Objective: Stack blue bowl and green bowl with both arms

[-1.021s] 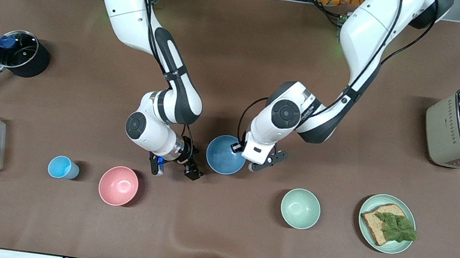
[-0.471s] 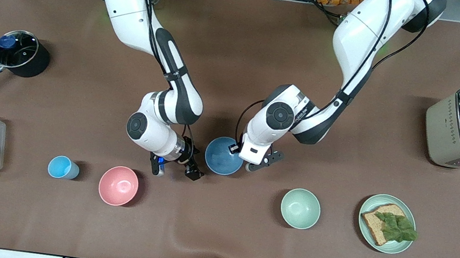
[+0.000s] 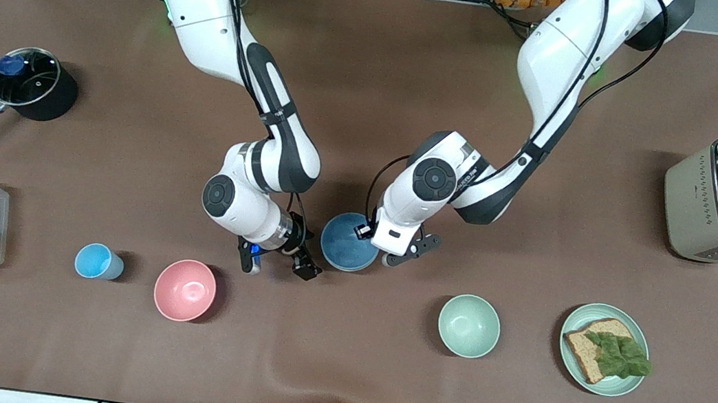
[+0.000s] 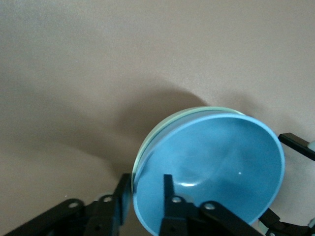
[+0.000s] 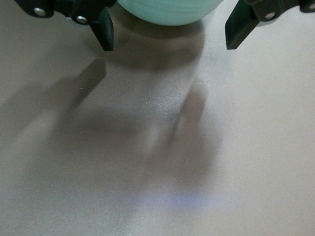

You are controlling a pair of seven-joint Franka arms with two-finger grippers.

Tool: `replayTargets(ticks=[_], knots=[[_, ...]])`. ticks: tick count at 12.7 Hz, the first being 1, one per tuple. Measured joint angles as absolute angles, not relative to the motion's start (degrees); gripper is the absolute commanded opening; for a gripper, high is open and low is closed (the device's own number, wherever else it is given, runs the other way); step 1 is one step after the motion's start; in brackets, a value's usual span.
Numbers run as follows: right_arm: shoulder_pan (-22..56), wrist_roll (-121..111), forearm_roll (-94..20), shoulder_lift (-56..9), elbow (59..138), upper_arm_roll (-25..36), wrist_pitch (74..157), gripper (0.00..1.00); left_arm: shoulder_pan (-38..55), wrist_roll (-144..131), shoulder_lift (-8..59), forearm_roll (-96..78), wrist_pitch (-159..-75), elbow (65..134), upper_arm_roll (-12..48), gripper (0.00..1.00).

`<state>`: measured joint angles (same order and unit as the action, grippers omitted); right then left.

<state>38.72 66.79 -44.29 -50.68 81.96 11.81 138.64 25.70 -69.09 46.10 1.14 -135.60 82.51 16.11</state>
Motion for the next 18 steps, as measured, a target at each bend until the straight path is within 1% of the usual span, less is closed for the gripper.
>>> replayTargets(ticks=[2, 4, 6, 8, 10, 13, 14, 16, 18], knots=[[38.72, 66.68, -43.43, -50.70, 81.86, 11.84, 138.64, 1.00, 25.58, -69.09, 45.65, 1.34, -135.74, 81.67, 15.91, 1.00], [38.57, 66.14, -40.75, -50.69, 81.44, 12.15, 137.84, 1.00, 24.83, -69.10, 43.13, 3.21, -134.52, 80.70, 15.43, 1.00], [37.95, 63.93, -39.17, -50.57, 80.93, 12.72, 134.08, 1.00, 22.07, -68.80, 37.79, 7.14, -128.05, 79.82, 15.26, 1.00], [37.17, 59.44, -38.98, -49.92, 80.29, 14.37, 128.38, 1.00, 18.44, -64.73, 31.00, 8.46, -119.44, 79.73, 15.15, 1.00], [36.75, 52.58, -38.96, -48.78, 79.81, 17.55, 121.15, 1.00, 14.28, -56.41, 24.60, 8.56, -110.35, 79.78, 15.12, 1.00], [35.82, 43.12, -38.97, -46.26, 79.75, 21.51, 111.67, 1.00, 8.17, -43.02, 16.55, 8.56, -97.55, 79.94, 15.17, 1.00], [35.60, 41.17, -38.97, -45.21, 79.77, 22.41, 109.24, 1.00, 6.30, -38.87, 14.33, 8.55, -94.58, 80.01, 15.19, 1.00], [35.44, 37.08, -38.96, -42.10, 80.45, 24.51, 103.47, 1.00, 1.96, -29.47, 10.59, 6.21, -91.29, 80.23, 15.07, 1.00], [33.23, 29.80, -38.82, -36.74, 82.91, 26.38, 96.51, 1.00, -0.37, -21.78, 8.05, 4.48, -88.26, 80.59, 12.94, 1.00]])
